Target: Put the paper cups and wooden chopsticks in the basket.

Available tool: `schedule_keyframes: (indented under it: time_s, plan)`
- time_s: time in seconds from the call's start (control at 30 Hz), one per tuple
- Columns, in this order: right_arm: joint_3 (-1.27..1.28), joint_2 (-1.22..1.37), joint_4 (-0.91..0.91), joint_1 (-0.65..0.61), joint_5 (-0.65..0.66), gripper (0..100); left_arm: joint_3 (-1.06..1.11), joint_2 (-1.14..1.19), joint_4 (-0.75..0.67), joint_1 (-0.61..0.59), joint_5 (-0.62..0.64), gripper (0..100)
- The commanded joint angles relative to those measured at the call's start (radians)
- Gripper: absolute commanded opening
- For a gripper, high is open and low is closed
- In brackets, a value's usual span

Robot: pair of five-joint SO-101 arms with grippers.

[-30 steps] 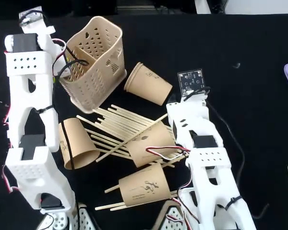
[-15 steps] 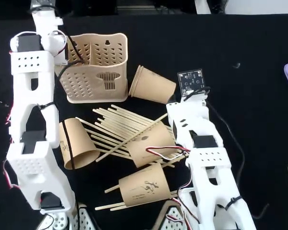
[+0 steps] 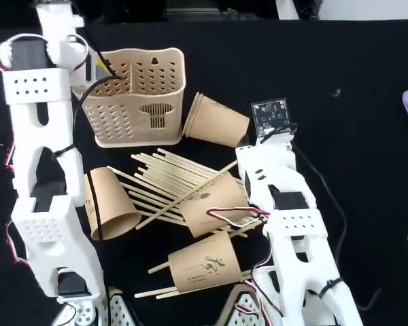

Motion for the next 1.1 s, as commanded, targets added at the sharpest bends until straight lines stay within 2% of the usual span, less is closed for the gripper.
schedule_keyframes:
  time_s: [0.0,0.2,0.3,0.43,0.53,0.63,0.87,0.97,1.07]
  plan:
    - [-0.119,-0.002,0.095,0.012,-0.026,16.6,-0.133,-0.014,0.041,-0.01,-0.012,24]
    - [-0.36,0.005,0.322,0.026,-0.109,17.0,-0.22,-0.021,0.075,-0.061,-0.012,24]
    - [-0.452,0.031,0.353,0.008,-0.112,17.0,-0.219,-0.046,0.077,-0.111,-0.012,24]
    - [-0.628,0.206,0.358,-0.035,-0.124,17.1,-0.073,-0.196,0.078,-0.191,-0.012,24]
    - [-0.811,0.404,0.402,-0.051,-0.236,17.1,0.196,-0.41,0.077,-0.263,-0.014,24]
    - [-1.006,0.602,0.491,-0.077,-0.342,17.1,0.559,-0.601,0.035,-0.317,-0.018,24]
    - [-1.451,0.955,0.709,-0.129,-0.377,17.1,1.417,-1.002,-0.416,-0.407,-0.021,24]
    - [-1.633,1.058,0.836,-0.127,-0.377,17.1,1.673,-1.148,-0.585,-0.441,-0.015,24]
    - [-1.779,1.145,0.947,-0.141,-0.379,17.1,1.85,-1.246,-0.687,-0.453,0.014,24]
